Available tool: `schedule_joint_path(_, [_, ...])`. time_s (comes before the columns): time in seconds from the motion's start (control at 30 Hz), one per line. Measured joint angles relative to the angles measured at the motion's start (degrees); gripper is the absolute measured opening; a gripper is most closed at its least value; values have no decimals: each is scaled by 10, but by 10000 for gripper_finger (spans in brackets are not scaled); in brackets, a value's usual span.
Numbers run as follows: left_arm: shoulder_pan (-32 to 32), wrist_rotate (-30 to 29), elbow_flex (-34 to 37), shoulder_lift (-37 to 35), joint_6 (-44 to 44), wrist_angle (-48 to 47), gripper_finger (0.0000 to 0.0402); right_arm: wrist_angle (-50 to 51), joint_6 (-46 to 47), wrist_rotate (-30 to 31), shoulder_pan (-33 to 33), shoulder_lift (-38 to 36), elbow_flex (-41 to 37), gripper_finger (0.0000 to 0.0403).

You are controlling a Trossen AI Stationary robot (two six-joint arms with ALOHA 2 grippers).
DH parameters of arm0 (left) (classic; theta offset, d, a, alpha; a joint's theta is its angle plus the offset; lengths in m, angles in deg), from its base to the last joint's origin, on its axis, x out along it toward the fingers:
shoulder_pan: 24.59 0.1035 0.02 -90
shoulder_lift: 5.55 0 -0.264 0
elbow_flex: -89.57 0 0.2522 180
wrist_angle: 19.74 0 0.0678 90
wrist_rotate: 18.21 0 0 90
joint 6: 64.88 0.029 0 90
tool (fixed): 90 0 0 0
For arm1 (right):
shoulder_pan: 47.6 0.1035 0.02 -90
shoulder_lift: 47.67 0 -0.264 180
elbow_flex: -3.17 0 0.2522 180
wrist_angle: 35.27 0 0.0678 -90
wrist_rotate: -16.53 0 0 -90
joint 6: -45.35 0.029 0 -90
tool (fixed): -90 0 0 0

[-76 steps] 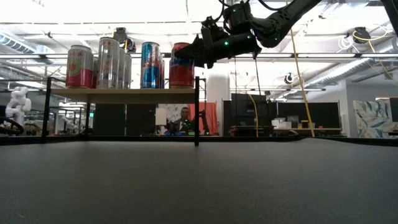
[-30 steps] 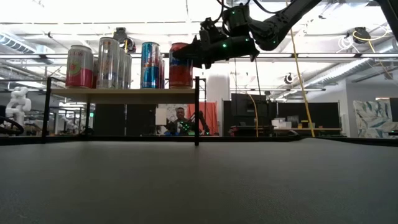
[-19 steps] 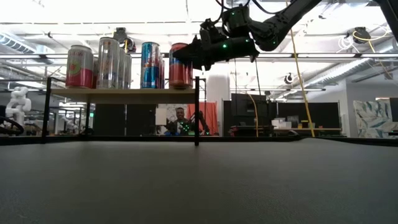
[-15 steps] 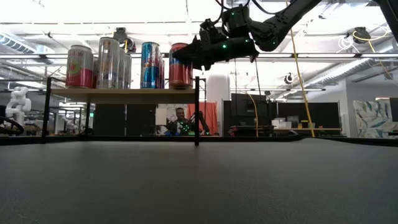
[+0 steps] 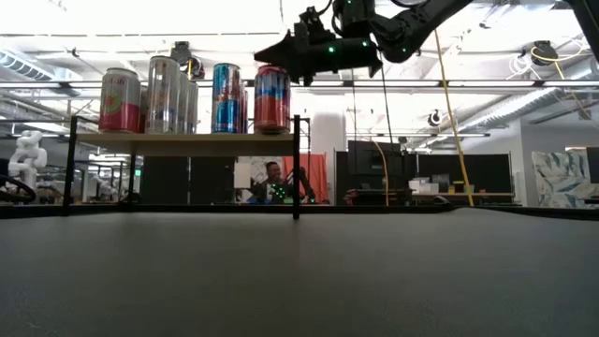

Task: Place canned beverage on shelf
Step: Put the red soda can on the shelf aligned with the other red soda cans

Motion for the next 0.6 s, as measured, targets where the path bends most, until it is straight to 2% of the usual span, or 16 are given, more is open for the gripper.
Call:
schedule_joint_path(0.17, [0,0,0,0,0,0,340,67,15,-16,0,-13,46,355])
schedule_joint_path(0.3, [-1,5,0,0,0,2,340,206,41,-50,-3,-73,81,353])
schedule_joint_path(0.4, [-1,9,0,0,0,8,340,294,54,-75,-3,-128,83,343])
schedule_joint_path(0.6, [-4,7,0,0,6,8,340,459,51,-76,10,-193,60,301])
